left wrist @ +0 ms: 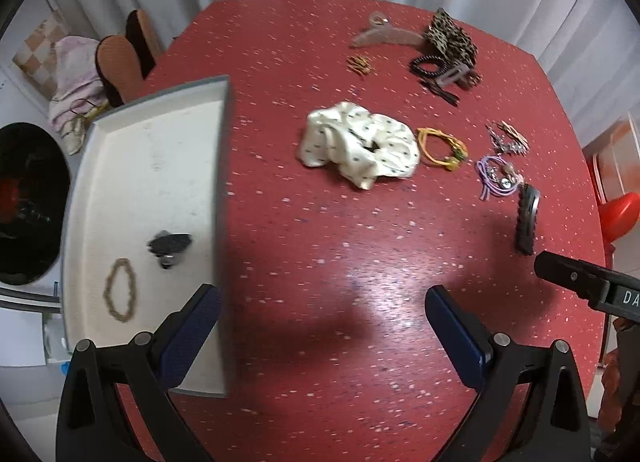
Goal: Organize jewelry
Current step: 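Grasp the polka-dot scrunchie with the left tool while the right tool grasps the black snap clip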
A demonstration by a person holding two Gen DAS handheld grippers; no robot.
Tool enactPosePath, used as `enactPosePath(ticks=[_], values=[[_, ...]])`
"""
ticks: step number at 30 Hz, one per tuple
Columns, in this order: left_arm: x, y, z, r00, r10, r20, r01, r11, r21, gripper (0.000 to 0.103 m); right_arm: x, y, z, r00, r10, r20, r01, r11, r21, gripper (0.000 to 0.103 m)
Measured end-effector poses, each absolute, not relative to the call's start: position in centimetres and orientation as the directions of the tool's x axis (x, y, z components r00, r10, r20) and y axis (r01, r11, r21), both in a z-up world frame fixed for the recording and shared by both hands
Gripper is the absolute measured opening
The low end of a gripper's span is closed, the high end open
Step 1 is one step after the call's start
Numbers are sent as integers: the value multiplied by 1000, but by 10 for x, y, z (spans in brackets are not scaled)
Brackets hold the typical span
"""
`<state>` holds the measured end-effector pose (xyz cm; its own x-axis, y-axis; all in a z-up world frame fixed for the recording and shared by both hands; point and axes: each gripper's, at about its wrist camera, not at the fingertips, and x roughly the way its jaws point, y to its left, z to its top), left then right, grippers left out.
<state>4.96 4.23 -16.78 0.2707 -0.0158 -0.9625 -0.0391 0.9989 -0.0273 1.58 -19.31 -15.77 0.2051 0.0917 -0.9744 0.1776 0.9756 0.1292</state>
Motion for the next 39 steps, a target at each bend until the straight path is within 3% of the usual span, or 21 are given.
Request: enactPosePath(ticks=[24,39], values=[[127,40,-210,232,-74,-970,-241,962,-131,102,36,-246,-184,182,-2,-983,291,955,52,103],[170,46,-241,239,-56,-969,-273,954,-122,102,80,-207,-208,203,-129,-971,276,959,-69,103]])
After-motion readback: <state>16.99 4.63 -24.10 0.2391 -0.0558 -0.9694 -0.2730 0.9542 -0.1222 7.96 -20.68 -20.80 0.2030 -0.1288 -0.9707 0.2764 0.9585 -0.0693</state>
